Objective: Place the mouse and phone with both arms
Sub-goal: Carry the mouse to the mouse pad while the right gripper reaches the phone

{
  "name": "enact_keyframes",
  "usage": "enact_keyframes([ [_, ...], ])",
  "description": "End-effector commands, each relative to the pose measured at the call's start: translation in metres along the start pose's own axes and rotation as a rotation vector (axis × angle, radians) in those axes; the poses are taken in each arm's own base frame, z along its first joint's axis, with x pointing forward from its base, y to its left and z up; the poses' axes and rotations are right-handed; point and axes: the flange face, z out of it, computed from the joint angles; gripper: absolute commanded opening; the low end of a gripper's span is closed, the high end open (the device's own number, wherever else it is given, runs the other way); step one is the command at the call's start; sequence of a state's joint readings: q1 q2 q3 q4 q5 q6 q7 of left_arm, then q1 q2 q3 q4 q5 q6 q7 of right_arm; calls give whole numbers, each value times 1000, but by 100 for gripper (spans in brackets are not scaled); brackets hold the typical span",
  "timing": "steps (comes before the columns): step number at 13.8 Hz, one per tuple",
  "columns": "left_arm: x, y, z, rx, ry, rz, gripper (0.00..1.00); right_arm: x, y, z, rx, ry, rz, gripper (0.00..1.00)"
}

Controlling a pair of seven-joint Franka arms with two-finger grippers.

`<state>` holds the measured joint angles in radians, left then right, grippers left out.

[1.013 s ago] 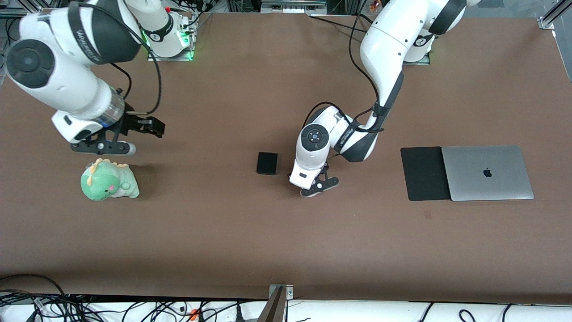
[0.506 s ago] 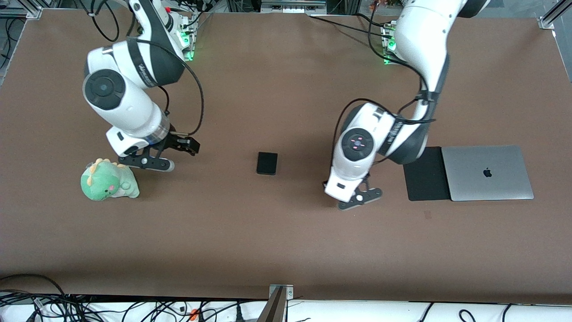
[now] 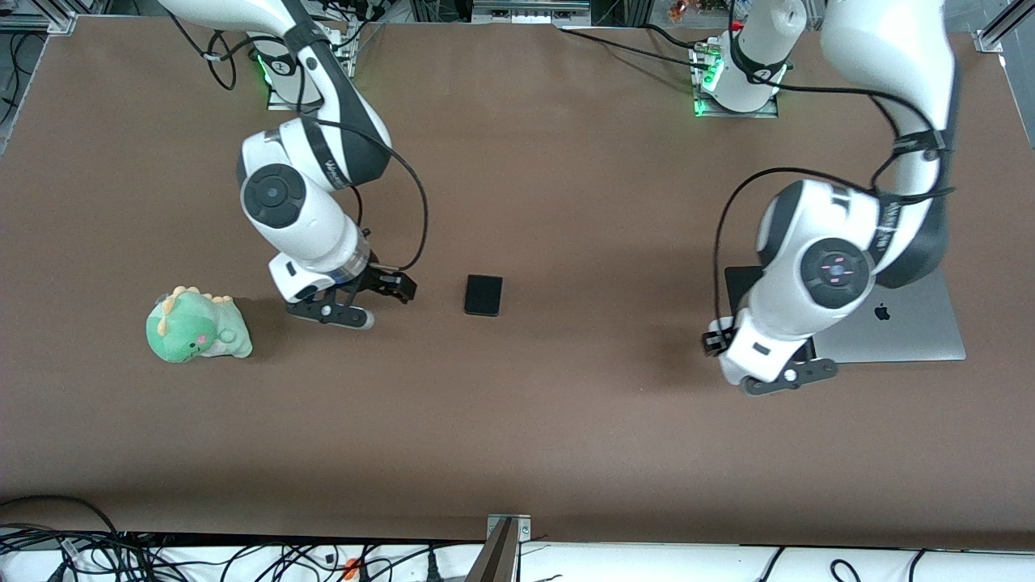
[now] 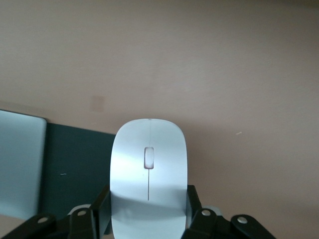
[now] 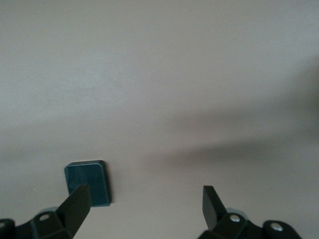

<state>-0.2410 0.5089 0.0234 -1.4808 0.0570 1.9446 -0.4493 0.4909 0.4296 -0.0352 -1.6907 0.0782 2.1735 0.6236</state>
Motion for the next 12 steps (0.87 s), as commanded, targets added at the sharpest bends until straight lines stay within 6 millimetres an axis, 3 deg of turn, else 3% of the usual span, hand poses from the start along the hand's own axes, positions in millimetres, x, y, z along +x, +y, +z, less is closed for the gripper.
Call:
enact_keyframes([
  [1, -32, -60, 7, -12, 7, 103, 57, -15, -28, 19, 28, 16, 13, 100],
  [3, -42, -94, 31, -21, 29, 145, 57, -24, -44, 36, 37, 29, -1, 100],
  [4, -48, -101, 48, -22, 24, 162, 57, -28, -50, 47, 38, 33, 0, 100],
  [9, -73, -103, 144, -33, 31, 172, 57, -60, -89, 95, 27, 66, 25, 100],
  [12, -75, -111, 171, -35, 34, 163, 57, -76, -102, 118, -2, 94, -2, 100],
])
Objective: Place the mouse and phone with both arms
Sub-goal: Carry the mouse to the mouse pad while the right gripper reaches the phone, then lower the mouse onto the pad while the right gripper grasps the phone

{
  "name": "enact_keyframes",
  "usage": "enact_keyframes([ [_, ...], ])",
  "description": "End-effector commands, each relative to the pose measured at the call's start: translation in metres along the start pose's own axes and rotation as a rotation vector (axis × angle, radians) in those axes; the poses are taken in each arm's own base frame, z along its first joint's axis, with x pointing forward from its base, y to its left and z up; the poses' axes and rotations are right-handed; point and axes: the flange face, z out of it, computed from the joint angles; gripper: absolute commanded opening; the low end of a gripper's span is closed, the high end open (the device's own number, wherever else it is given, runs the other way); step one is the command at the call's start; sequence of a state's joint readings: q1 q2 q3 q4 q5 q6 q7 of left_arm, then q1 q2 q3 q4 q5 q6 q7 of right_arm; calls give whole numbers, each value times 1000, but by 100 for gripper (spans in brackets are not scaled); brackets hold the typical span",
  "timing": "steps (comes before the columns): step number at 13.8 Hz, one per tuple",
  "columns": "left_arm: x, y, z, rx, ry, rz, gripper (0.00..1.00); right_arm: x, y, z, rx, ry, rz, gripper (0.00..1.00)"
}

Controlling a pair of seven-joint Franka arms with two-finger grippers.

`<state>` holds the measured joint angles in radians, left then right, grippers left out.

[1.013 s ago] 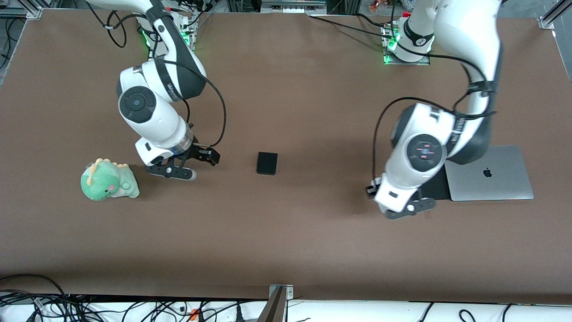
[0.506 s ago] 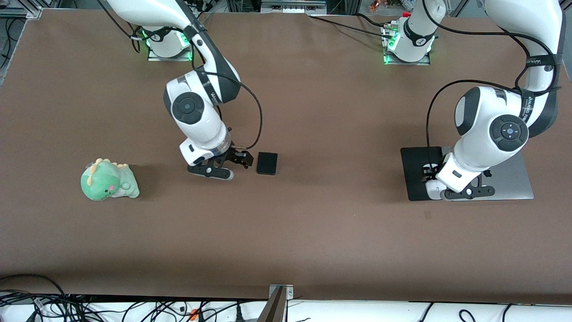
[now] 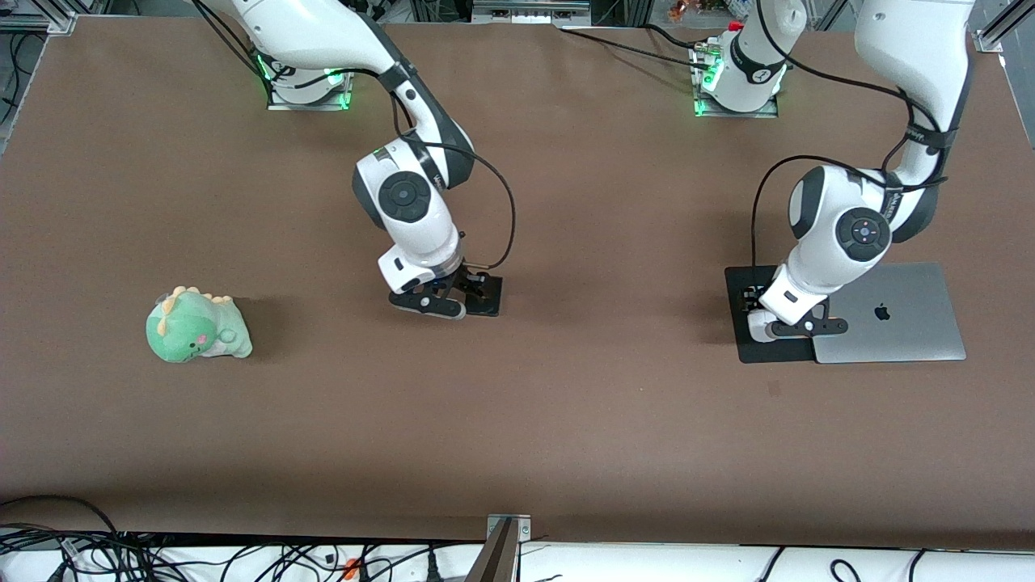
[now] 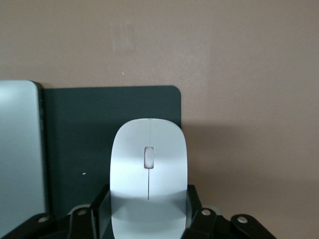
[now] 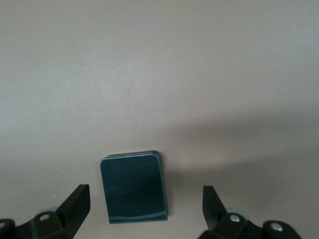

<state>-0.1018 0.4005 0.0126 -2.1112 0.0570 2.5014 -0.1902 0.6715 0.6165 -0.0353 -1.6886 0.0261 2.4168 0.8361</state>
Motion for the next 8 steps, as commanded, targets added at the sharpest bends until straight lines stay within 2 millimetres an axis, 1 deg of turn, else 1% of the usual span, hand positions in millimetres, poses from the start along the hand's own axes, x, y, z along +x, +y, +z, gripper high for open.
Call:
enact_keyframes([
  [1, 1, -9, 11, 4, 14, 14, 57, -9, -10, 15, -20, 32, -8, 100],
  [2, 2, -12, 19, 3, 19, 8, 57, -9, -9, 21, -27, 30, -10, 100],
  [4, 6, -23, 37, -2, 47, -5, 57, -16, -15, 31, -33, 34, -27, 100],
  [5, 5, -23, 43, -3, 50, -6, 57, -17, -16, 37, -41, 39, -22, 100],
  [7, 4, -23, 46, -3, 47, -5, 57, -24, -21, 47, -48, 62, -19, 100],
  [8, 4, -23, 46, -3, 46, -5, 58, -24, -22, 50, -41, 71, -13, 100],
])
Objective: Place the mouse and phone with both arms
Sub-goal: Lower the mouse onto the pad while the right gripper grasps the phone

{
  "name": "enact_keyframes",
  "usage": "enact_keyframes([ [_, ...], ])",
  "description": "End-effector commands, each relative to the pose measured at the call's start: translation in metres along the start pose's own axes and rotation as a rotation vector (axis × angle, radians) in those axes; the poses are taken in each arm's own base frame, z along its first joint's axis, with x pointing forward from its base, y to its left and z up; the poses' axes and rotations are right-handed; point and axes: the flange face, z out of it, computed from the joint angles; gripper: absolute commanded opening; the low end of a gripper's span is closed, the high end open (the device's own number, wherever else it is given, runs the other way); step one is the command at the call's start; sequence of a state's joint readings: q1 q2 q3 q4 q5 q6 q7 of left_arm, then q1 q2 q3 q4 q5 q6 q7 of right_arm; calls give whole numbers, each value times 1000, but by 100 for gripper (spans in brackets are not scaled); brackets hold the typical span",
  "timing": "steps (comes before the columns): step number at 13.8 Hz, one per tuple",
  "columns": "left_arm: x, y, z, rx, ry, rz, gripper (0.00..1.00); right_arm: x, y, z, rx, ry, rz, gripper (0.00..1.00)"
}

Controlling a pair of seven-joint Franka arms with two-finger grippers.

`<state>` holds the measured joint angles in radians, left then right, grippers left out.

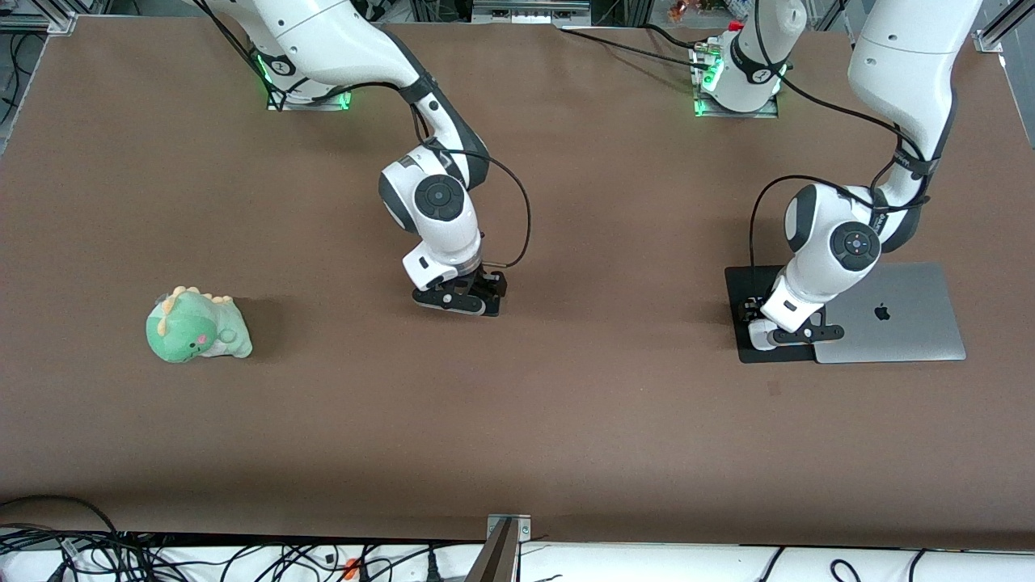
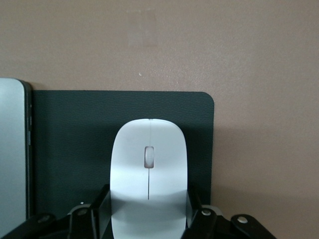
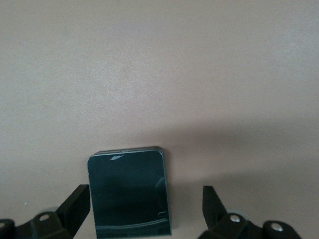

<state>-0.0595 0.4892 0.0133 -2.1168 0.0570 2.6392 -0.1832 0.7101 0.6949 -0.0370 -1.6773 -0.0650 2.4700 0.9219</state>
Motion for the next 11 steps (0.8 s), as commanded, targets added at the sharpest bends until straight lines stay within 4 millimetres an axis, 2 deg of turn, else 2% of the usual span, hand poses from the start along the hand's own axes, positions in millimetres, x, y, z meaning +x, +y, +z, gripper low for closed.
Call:
enact_keyframes([
  [1, 1, -2, 1, 8, 8, 28, 64, -3, -10, 10, 7, 36, 10, 100],
  [2, 3, -2, -5, 7, 14, 40, 80, -3, -12, 10, 9, 39, 7, 100],
  [3, 6, -3, -16, 8, 25, 61, 100, -4, -15, 13, 10, 39, 5, 100],
  [5, 12, -12, -45, 11, 49, 72, 100, -5, -16, 18, 8, 41, -1, 100],
  [7, 25, -17, -85, 17, 42, 65, 100, -8, -18, 20, 6, 40, -7, 100],
  [9, 35, -28, -142, 25, 46, 49, 100, -9, -18, 25, -5, 48, -25, 100],
  [11, 34, -36, -193, 33, 22, 39, 100, -9, -18, 27, -11, 54, -37, 100],
])
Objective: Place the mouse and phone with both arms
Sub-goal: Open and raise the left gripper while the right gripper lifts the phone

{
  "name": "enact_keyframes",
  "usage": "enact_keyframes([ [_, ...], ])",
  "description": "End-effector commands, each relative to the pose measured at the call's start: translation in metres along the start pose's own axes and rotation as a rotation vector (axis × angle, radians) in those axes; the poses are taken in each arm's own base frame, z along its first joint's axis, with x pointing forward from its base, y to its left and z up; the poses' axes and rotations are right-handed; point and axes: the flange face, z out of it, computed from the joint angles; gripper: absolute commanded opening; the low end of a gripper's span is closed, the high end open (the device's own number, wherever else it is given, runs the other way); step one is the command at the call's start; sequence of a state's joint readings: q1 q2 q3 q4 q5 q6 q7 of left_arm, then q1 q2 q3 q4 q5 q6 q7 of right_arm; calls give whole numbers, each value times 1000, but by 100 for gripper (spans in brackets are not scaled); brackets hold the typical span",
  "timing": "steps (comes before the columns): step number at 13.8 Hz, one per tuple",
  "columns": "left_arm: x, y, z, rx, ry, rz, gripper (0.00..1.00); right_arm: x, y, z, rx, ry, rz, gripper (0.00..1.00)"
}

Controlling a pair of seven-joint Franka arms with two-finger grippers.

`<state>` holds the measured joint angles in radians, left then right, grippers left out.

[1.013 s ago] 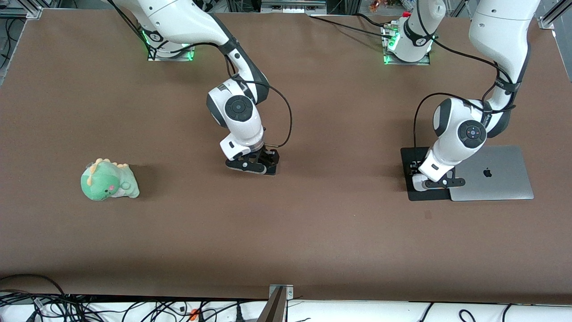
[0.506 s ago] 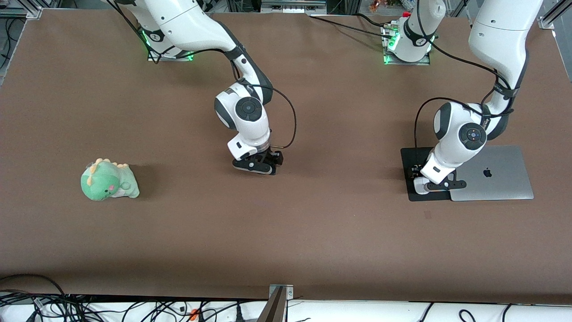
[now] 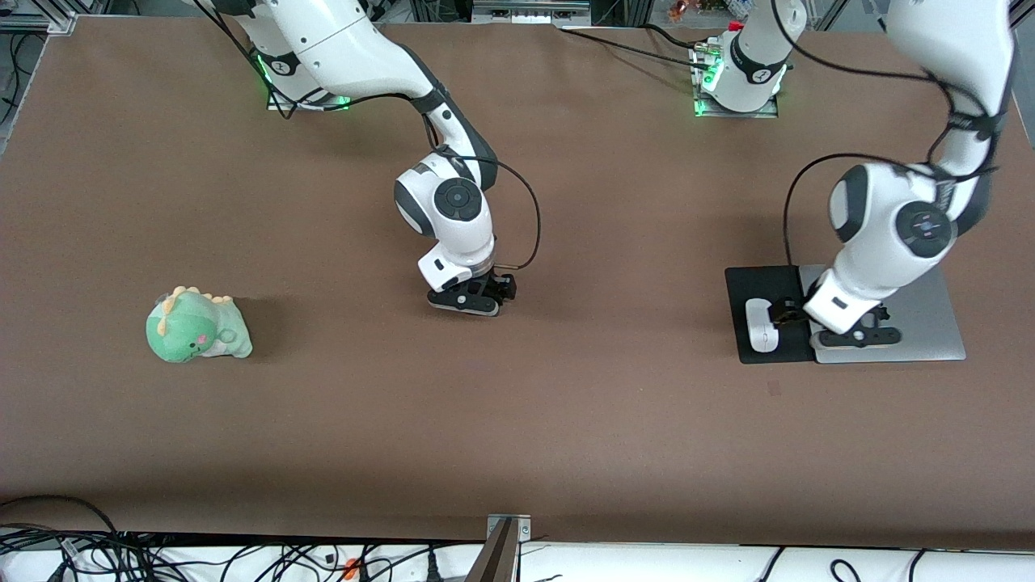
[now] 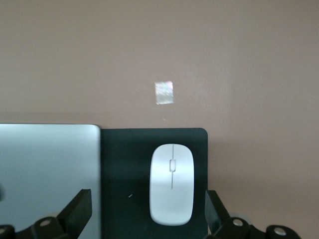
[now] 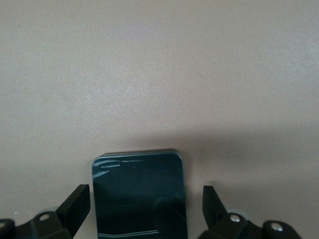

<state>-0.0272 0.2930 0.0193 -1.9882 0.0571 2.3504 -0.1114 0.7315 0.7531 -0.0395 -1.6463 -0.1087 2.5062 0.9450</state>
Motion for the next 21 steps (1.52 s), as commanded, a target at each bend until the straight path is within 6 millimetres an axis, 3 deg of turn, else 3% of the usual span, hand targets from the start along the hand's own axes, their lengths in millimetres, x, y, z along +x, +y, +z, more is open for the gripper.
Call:
enact_keyframes([
  [1, -5, -14, -81, 26, -36, 32, 100, 0, -5, 6, -3, 27, -3, 100],
  [3, -7, -28, -132, 20, -72, 77, 100, 0, -7, 6, 5, 32, -5, 100],
  [6, -16, -30, -207, -11, -82, 68, 100, 0, -8, 9, 5, 32, -5, 100],
  [8, -23, -29, -242, -12, -87, 62, 100, -2, -10, 14, 9, 35, -10, 100],
  [10, -19, -28, -265, -15, -73, 58, 100, -4, -11, 19, 12, 36, -14, 100],
  [13, -16, -28, -273, -27, -56, 65, 100, -5, -12, 22, 22, 46, -21, 100],
  [14, -12, -26, -268, -28, -62, 67, 100, -4, -11, 22, 21, 47, -23, 95],
  [17, -8, -22, -274, -31, -49, 63, 100, -2, -10, 22, 20, 47, -36, 41],
  [20, -7, -26, -273, -41, -49, 51, 100, 7, -3, 19, 16, 49, -77, 6],
  [21, -6, -30, -273, -41, -45, 43, 100, 10, -2, 16, 16, 50, -77, 0],
])
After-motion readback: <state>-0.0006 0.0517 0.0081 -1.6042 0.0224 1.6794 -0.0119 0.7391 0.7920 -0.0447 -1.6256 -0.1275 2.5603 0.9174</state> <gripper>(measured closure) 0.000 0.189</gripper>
